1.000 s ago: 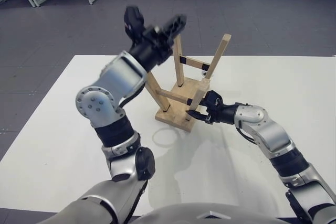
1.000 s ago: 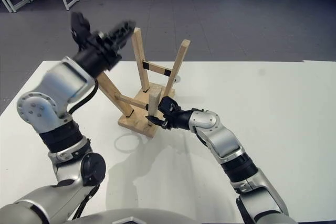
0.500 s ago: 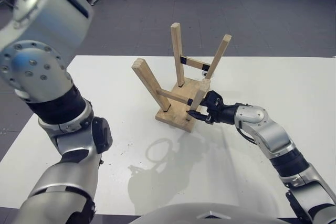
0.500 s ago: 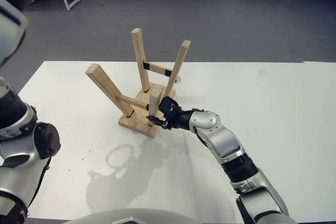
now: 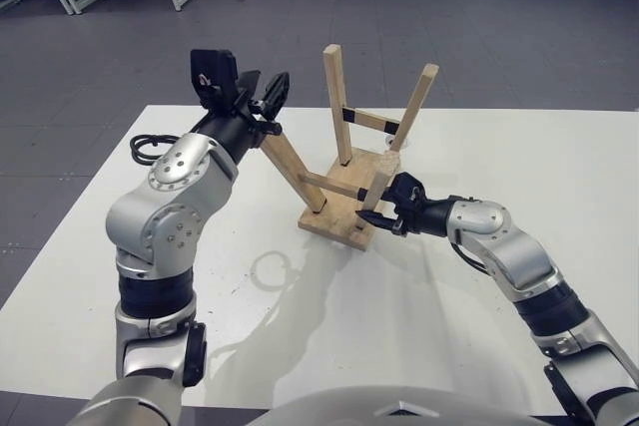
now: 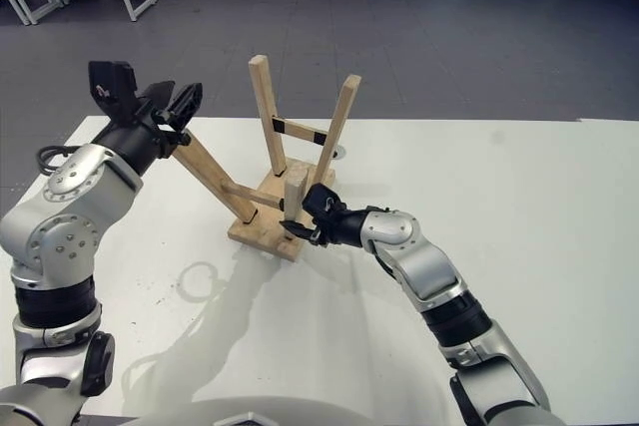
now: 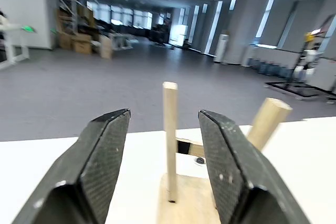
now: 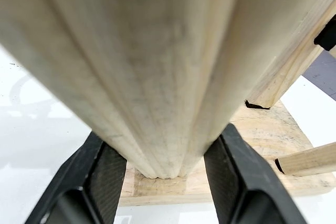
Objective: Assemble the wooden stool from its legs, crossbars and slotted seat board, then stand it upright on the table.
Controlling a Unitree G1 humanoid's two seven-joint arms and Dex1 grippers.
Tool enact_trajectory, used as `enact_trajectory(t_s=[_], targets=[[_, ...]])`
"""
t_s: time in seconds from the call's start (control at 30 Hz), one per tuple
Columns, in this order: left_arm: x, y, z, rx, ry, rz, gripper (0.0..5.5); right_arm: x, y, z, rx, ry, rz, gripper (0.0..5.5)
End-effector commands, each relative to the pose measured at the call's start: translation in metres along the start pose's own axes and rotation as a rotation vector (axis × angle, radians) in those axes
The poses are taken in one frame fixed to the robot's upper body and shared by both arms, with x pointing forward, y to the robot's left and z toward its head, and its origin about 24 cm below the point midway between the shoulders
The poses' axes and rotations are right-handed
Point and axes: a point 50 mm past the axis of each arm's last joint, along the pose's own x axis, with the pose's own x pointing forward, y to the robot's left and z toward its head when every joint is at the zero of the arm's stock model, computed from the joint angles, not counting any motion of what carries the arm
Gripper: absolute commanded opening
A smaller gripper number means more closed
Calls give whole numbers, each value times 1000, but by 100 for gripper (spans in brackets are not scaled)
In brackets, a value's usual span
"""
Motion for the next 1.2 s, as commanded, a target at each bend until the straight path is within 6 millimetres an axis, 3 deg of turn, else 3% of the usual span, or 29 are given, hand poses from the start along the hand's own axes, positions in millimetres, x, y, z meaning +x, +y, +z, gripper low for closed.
enact_trajectory(t_s=[0.03,0.1,0.17,0.33,0.5,0.63,0.8,0.87,0.97,1.1,1.2], targets=[[-10,-17,51,-147,-117,-271,243,-10,27,-87,211,380,28,202],[-21,-11,87,-158,-232,-285,243,-8,26,-84,207,361,18,202],[-28,-6,101,-152,-268,-267,243,-6,22,-78,198,337,0,202],[-34,-6,93,-169,-240,-253,243,-1,5,-35,136,208,-58,202],[-40,-13,88,-172,-244,-255,243,0,-2,-11,107,164,-81,318],[-47,-14,92,-136,-245,-259,243,-9,-10,-12,57,184,-134,386],[-59,-5,101,-45,-232,-229,243,-29,-19,-41,-7,308,-210,392],[-62,-10,96,1,-196,-273,243,-28,-18,-48,-13,325,-227,392],[-73,-21,77,54,-80,-420,243,-12,-3,-51,3,303,-204,392],[-85,-14,30,116,239,-467,243,22,20,-42,44,231,-172,392],[-87,-11,-5,167,431,-460,243,31,25,-39,62,210,-179,392]])
